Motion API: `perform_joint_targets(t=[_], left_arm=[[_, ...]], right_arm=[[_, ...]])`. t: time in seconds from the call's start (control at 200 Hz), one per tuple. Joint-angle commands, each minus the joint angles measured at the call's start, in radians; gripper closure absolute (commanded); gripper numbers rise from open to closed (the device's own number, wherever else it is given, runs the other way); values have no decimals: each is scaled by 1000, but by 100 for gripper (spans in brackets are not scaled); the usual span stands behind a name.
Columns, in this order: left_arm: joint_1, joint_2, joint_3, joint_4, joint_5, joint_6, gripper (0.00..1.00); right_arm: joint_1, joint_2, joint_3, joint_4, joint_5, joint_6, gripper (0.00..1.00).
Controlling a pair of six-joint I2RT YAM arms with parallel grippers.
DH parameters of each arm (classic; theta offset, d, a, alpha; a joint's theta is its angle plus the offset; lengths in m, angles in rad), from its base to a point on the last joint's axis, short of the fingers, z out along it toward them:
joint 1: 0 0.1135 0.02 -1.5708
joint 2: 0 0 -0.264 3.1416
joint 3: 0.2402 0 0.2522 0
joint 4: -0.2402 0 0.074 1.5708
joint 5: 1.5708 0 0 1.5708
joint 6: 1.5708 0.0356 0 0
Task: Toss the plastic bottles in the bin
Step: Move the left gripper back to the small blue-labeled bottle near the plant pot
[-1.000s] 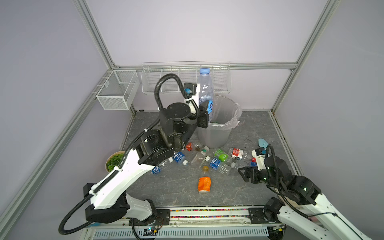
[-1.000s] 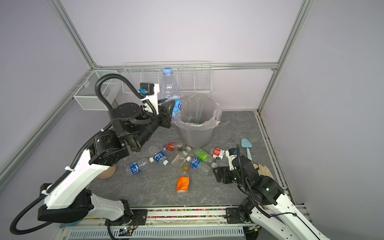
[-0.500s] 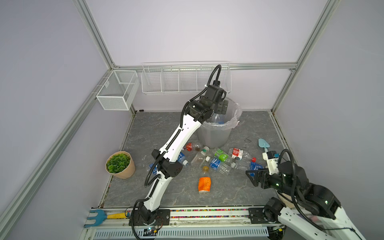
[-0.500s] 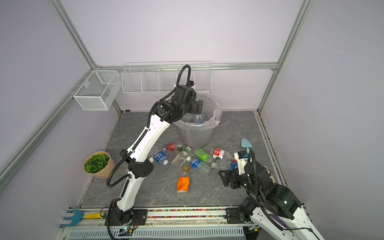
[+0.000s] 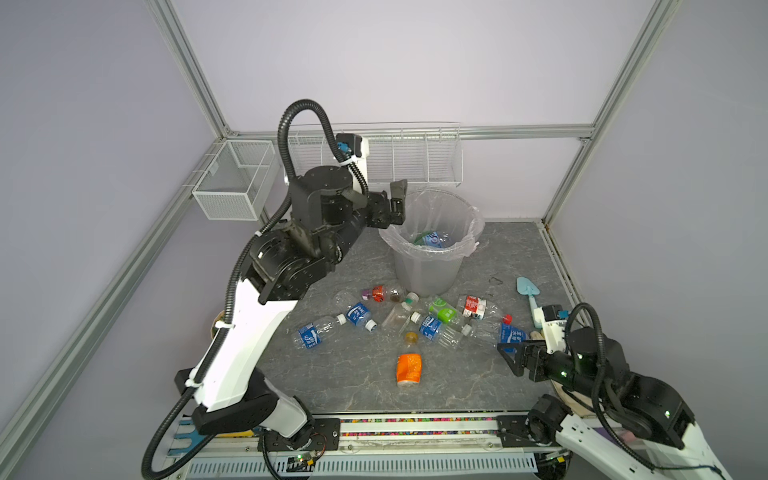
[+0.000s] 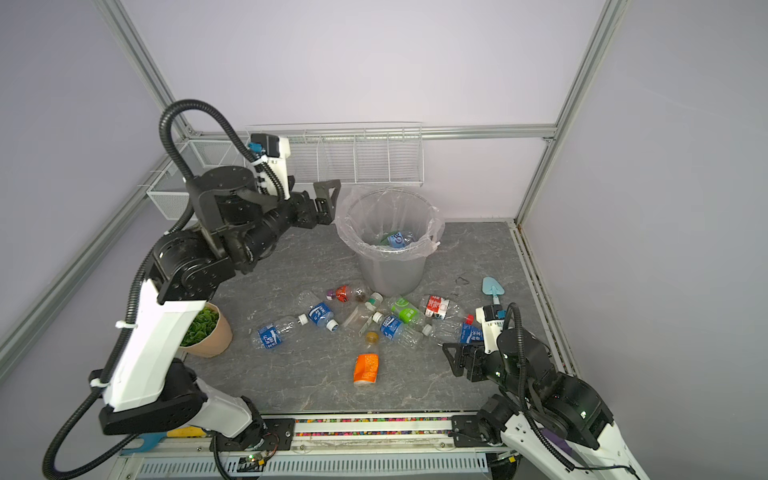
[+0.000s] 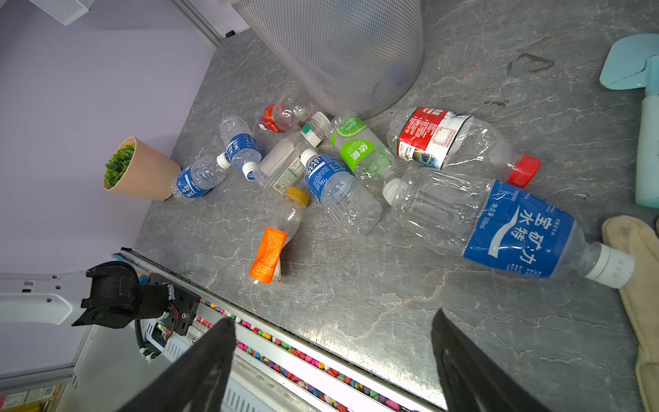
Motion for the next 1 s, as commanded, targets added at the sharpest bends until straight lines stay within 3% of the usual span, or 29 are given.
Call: perform_joint_targets(t=[0.0,0.085,0.19,0.425,0.565,0.67,0.995], left_arm=[[67,-165,-292,27,-14,-69,0],[213,-357,-555,89,107,-191,0],[343,-493,-749,11,124,-320,1],[488,-556,-1109,-71,156,-524,1],[666,-615,-1316,69,342,-586,1],[774,-579,-1381,122,420,-598,1],[801,-498,-1457,211,396,-643,1]], right_arm=[[3,-10,-12,-14,-9,20,12],[3,-14,-38,-4,-14,21,12],[2,-2,-56,22,-35,21,12],[4,21,-75,68,-74,27,12],[4,-9,-94,60,-68,33,12],[3,-26,-100,48,-68,38,12],[4,-73,-101,4,-49,45,12]])
